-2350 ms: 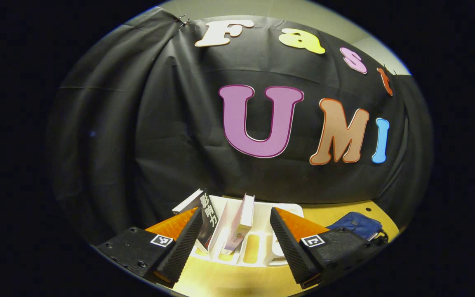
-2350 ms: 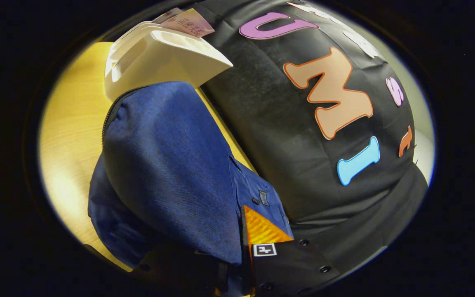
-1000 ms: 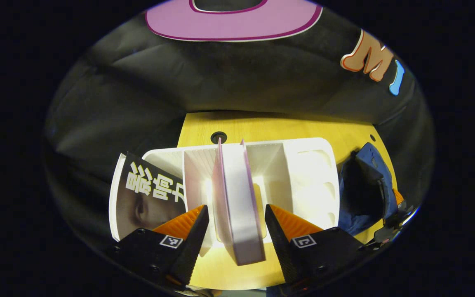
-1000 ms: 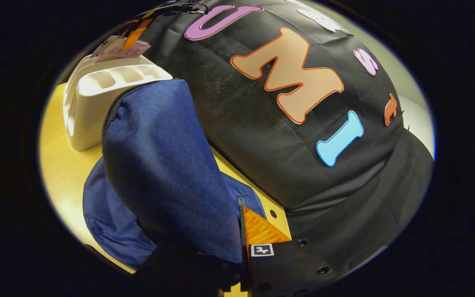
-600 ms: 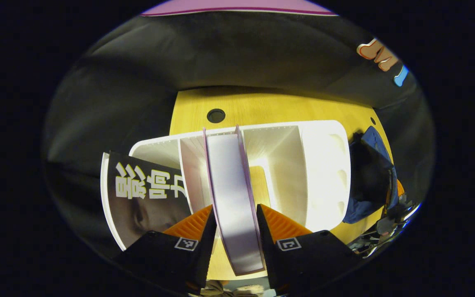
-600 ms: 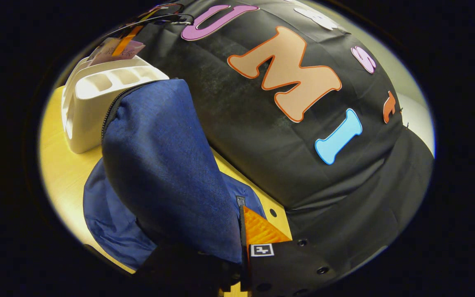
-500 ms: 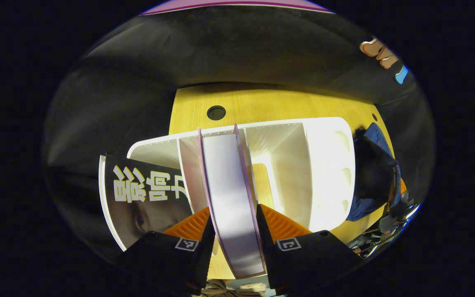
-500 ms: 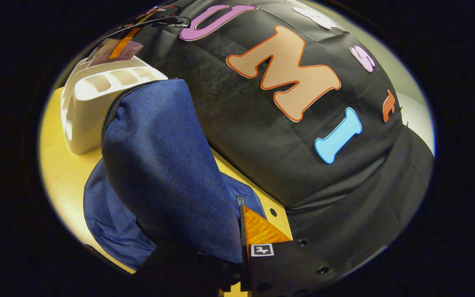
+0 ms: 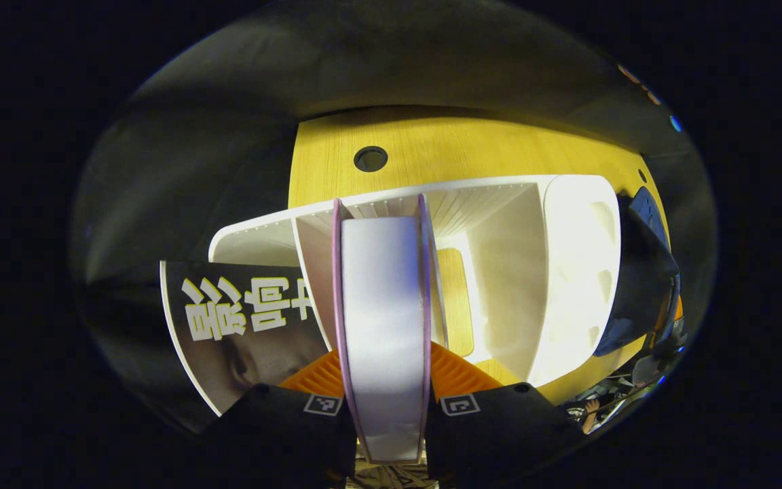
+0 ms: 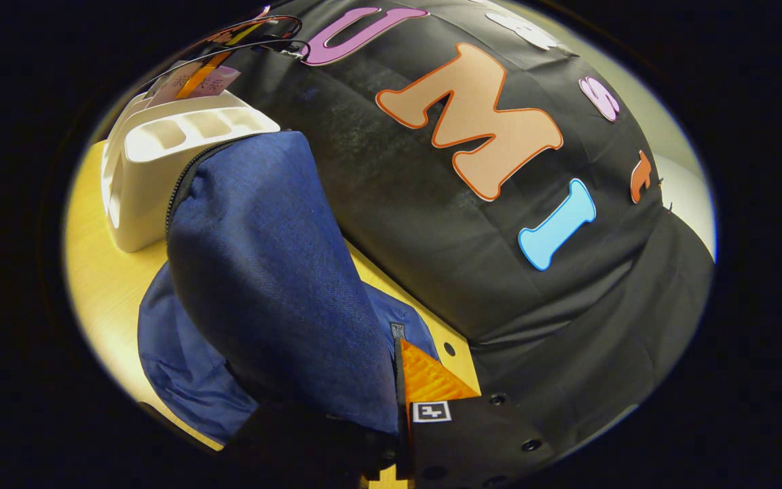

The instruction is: Open the schoolbag, grab two books from the bookshelf and put them into the schoolbag.

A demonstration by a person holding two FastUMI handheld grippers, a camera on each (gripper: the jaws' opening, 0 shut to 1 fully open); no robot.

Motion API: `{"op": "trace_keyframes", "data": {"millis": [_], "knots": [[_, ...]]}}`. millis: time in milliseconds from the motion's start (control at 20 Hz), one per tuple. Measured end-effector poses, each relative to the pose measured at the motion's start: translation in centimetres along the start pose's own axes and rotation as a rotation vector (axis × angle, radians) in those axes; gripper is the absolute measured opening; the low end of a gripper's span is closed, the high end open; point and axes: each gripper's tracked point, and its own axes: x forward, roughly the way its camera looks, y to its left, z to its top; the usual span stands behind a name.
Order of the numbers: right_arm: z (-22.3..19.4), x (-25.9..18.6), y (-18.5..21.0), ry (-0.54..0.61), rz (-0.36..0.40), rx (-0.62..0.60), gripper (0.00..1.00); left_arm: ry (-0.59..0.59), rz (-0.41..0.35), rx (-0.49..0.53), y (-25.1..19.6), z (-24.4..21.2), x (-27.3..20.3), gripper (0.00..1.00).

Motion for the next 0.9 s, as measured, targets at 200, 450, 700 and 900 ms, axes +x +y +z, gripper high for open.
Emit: {"op": "trace_keyframes", "data": {"millis": [200, 450, 700, 900], "knots": [[0.0, -0.2, -0.1, -0.001, -0.002, 0.007, 0.09, 0.043, 0.004, -0.04, -0.5, -1.1, -0.4, 0.35], [-0.1, -0.6, -0.2, -0.004, 0.0, 0.022, 0.09, 0.073, -0.039, -0.128, -2.1, -3.2, -2.6, 0.36], [-0.2, -1.2, -0.5, -0.007, 0.005, 0.04, 0.09, 0.042, 0.006, -0.142, -1.8, -5.3, -6.8, 0.36], [-0.1, -1.5, -0.8, -0.015, 0.018, 0.056, 0.09, 0.041, 0.033, -0.132, -1.6, -7.7, -10.3, 0.36]]}}
